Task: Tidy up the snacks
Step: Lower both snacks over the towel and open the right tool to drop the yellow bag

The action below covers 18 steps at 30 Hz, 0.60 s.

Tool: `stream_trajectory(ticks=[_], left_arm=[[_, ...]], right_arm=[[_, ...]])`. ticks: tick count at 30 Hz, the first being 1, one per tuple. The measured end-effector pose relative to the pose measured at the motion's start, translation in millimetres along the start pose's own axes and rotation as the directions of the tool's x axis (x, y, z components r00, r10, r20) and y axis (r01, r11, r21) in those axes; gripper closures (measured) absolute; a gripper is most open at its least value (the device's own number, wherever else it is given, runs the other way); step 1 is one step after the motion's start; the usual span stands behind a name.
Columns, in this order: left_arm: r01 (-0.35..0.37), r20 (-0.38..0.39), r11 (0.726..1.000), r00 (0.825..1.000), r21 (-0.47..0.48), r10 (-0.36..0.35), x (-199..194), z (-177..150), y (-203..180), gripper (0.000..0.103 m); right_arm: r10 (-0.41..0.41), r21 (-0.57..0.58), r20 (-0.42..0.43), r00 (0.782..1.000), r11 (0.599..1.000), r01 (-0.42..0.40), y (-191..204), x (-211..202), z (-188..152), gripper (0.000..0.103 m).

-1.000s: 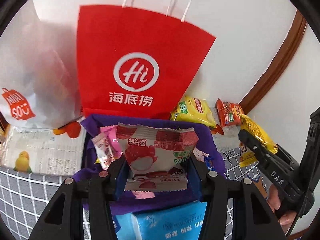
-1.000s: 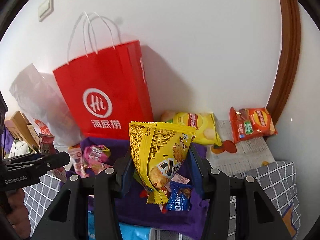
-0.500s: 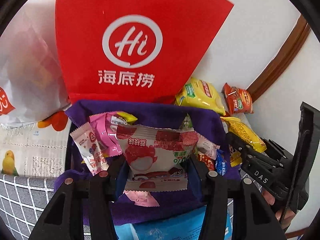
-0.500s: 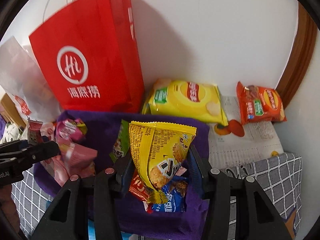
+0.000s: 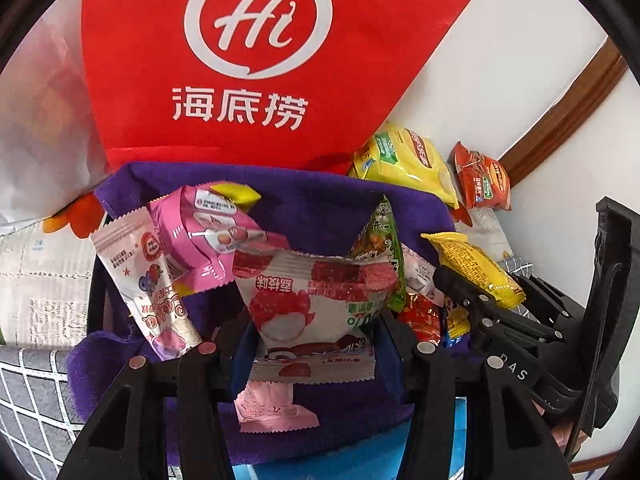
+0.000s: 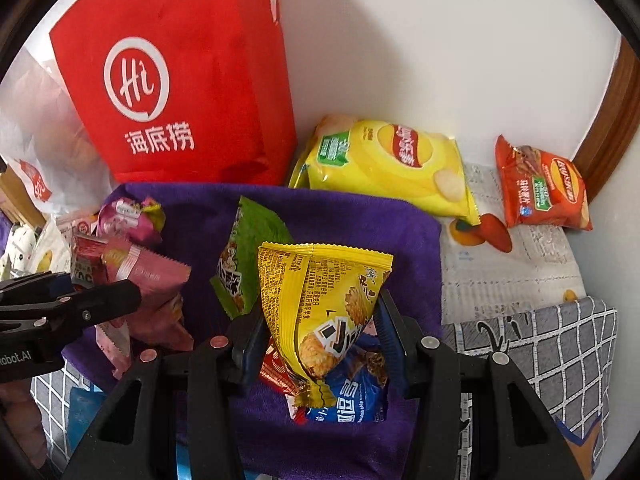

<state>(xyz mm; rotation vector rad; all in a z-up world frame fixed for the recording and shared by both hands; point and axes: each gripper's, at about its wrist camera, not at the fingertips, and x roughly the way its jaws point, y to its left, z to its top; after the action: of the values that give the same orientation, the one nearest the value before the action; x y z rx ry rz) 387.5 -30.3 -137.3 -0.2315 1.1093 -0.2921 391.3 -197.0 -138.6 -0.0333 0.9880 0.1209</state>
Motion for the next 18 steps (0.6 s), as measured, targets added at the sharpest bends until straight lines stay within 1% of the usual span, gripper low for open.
stream_trajectory(ticks=[5, 12, 18], left_arm=[[-0.006, -0.024, 1.000, 1.000, -0.009, 0.006, 10.3, -3.6, 1.8, 0.052], [-0.027, -0.029, 1.000, 0.999, -0.009, 0.027, 14.1, -5.2, 6.4, 0.051], [-0.048, -0.047, 0.999, 0.998, -0.007, 0.047, 18.7, -6.4, 14.0, 0.051]], right_arm=[[-0.002, -0.010, -0.016, 1.000, 1.000, 0.002, 3.2, 8.4, -1.3, 0.053], [-0.014, -0.017, -0.044, 0.999, 1.000, 0.013, 3.7, 18.3, -3.9, 0.053], [-0.016, -0.009, -0.037, 0.999, 1.000, 0.016, -0.2, 17.3, -3.0, 0.053]])
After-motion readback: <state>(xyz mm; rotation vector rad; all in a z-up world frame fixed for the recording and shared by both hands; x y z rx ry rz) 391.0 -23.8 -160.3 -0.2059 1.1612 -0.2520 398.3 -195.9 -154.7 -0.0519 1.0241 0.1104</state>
